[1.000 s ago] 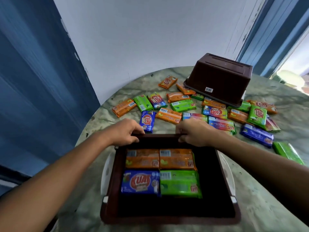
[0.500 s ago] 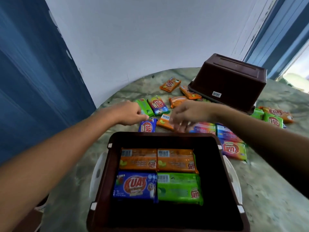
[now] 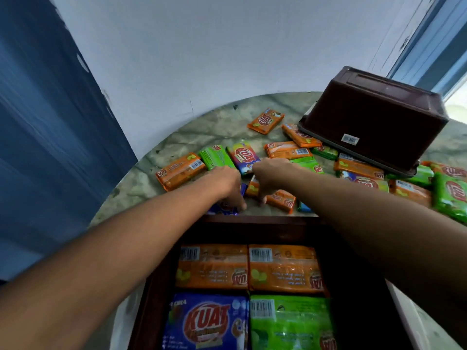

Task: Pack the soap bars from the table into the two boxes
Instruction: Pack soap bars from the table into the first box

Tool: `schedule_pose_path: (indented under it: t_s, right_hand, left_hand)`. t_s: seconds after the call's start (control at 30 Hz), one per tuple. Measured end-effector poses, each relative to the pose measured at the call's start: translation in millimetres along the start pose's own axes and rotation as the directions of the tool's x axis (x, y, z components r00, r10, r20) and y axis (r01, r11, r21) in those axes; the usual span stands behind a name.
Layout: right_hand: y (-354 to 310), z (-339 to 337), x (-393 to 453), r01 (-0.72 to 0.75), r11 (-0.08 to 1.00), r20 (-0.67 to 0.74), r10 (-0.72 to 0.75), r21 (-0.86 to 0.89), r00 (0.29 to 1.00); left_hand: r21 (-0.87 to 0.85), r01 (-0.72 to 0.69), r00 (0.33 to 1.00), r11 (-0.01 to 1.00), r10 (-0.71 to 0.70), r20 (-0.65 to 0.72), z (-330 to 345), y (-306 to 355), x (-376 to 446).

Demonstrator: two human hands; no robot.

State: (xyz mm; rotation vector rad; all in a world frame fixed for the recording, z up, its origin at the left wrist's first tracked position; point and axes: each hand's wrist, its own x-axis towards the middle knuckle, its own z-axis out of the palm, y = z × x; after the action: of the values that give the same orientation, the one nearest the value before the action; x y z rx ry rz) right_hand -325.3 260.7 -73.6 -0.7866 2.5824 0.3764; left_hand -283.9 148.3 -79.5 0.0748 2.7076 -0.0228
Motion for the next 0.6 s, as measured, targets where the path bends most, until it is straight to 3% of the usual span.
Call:
schedule_pose_path:
  t_s: [0.17, 0.3, 0.43, 0.6]
  right_hand:
    - [13.0, -4.5, -15.4, -0.005, 0.994, -0.189, 0.025, 0.106, 0.982]
    - [23.8, -40.0, -58.4, 0.025, 0.992, -0.342, 0.019, 0.122, 0.940]
    - [17.9, -66.8, -127.5, 0.145, 0.987, -0.351, -0.111, 0.072, 0.930]
    - [-12.0, -41.4, -198.6, 0.291, 0.957, -0.243, -0.283, -0.006, 0.928]
  left_hand:
    - [-0.122, 0.019, 0.979, 0.992, -0.044, -0.201, -11.0, -16.5, -12.9]
    - [-0.177, -0.106, 0.948, 0.979, 0.046, -0.314, -58.8, -30.0, -56.2]
    - [-0.146, -0.289, 0.922, 0.946, 0.234, -0.308, -88.0, -31.9, -125.2]
    - [-0.043, -0.334, 0.934, 0.941, 0.325, -0.147, -56.5, -21.8, -184.7]
